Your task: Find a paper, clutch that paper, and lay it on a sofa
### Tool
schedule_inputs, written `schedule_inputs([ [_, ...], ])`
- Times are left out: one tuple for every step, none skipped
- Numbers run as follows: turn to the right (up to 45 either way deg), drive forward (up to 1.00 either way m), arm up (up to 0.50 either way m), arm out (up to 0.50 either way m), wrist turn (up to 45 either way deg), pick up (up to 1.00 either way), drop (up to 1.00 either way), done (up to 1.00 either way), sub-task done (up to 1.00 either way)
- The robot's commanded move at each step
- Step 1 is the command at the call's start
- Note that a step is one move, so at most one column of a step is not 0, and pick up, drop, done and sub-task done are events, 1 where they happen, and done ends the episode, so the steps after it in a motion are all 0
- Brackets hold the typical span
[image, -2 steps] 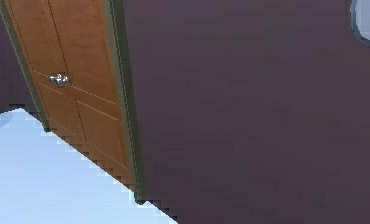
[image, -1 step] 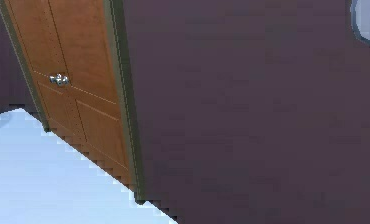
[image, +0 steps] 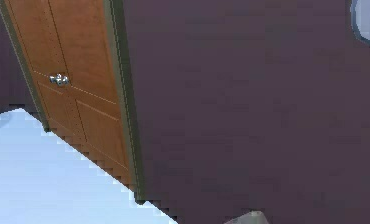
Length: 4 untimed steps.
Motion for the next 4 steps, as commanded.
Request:
schedule_inputs([
  [-45.0, 0.0, 0.0, 0.0, 0.0, 0.0, 0.0, 0.0, 0.0],
  [-27.0, 0.0, 0.0, 0.0, 0.0, 0.0, 0.0, 0.0, 0.0],
  [0.0, 0.15, 0.0, 0.0, 0.0, 0.0, 0.0, 0.0, 0.0],
  [-9.0, 0.0, 0.0, 0.0, 0.0, 0.0, 0.0, 0.0, 0.0],
])
